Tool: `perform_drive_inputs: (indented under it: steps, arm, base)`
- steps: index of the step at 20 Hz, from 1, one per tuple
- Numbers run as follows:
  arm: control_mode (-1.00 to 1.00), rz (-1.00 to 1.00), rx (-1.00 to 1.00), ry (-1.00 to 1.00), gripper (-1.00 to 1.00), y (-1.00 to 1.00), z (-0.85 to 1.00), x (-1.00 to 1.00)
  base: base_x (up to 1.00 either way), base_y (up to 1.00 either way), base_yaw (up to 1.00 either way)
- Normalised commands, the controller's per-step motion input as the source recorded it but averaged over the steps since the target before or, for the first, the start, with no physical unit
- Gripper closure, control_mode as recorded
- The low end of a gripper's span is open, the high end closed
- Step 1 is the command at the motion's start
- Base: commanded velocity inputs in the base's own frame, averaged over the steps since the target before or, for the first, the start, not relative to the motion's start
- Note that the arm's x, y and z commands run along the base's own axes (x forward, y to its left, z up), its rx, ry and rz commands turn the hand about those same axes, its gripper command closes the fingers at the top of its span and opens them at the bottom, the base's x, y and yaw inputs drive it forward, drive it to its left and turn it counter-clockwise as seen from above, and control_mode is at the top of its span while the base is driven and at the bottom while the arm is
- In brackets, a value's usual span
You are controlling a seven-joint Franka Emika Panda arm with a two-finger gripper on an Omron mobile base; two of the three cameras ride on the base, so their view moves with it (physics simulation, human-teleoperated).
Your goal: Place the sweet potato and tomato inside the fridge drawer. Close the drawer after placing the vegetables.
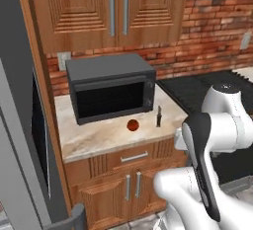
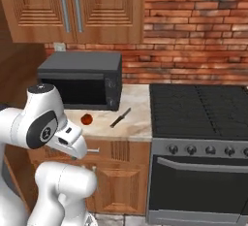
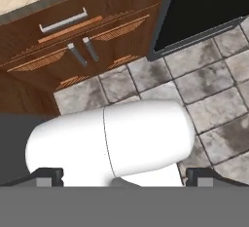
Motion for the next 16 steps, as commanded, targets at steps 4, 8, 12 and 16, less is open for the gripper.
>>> perform_drive_inputs:
  steps: [4,8,12,16]
  arm:
    - [1.00,0.00,0.00,0.00,-1.00,0.00,0.00,0.00]
    - [1.00,0.00,0.00,0.00,-1.00,0.00,0.00,0.00]
    - [-1.00,0.04,0.00,0.00,-1.00,0.06,0.00,0.26]
    - [-1.00,0.14,0.00,0.00,-1.00,0.00,-0.08,0.19]
  base:
    - [0.44,0.03,0.17]
    - [0.78,0.12,0.09]
    - [0.40,0.08,0.04]
    - [0.00,0.00,0.00]
